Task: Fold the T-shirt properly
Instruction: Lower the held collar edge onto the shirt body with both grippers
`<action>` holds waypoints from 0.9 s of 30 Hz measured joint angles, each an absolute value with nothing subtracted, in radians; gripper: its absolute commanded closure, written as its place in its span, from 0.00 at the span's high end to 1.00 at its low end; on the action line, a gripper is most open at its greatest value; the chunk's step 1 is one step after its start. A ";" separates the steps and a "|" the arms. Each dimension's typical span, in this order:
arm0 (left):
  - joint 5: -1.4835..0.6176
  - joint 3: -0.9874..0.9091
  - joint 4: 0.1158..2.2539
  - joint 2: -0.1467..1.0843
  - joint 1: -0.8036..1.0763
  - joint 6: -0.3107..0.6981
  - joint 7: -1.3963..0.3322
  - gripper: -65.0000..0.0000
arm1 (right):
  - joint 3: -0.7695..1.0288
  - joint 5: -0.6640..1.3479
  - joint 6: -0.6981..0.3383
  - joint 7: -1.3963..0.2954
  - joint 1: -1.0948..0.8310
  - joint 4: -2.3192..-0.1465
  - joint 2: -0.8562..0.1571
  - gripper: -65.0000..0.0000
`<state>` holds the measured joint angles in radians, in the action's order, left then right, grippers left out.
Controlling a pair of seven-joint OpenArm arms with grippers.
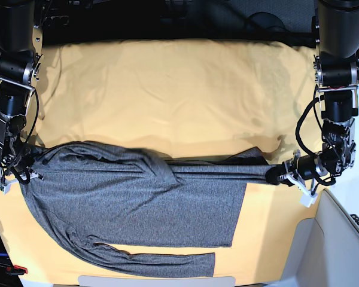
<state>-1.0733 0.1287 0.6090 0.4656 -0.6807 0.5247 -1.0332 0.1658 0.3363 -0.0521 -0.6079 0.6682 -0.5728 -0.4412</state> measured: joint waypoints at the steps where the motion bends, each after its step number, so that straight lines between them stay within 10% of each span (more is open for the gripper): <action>1: -1.069 0.130 0.623 0.465 -0.676 0.525 -1.069 0.00 | 0.166 0.324 -0.067 -0.646 0.658 -0.600 -0.440 0.00; 6: -1.061 0.064 0.778 0.474 -0.632 0.534 -1.160 0.00 | 0.179 0.334 -0.405 -0.830 0.556 -0.823 -0.437 0.00; 18: -0.933 0.222 0.739 0.479 -0.545 0.530 -1.009 0.00 | 0.245 0.116 -0.208 -0.612 0.554 -0.704 -0.419 0.00; 27: -0.908 0.292 1.239 0.559 -0.292 0.531 -1.213 0.00 | 0.004 0.053 -0.403 -0.767 0.392 -1.015 -0.468 0.00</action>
<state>-0.9081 0.2920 1.2392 0.5591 -0.2924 0.5312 -1.2125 0.0044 0.0528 -0.4026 -0.7670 0.3923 -1.0149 -0.4679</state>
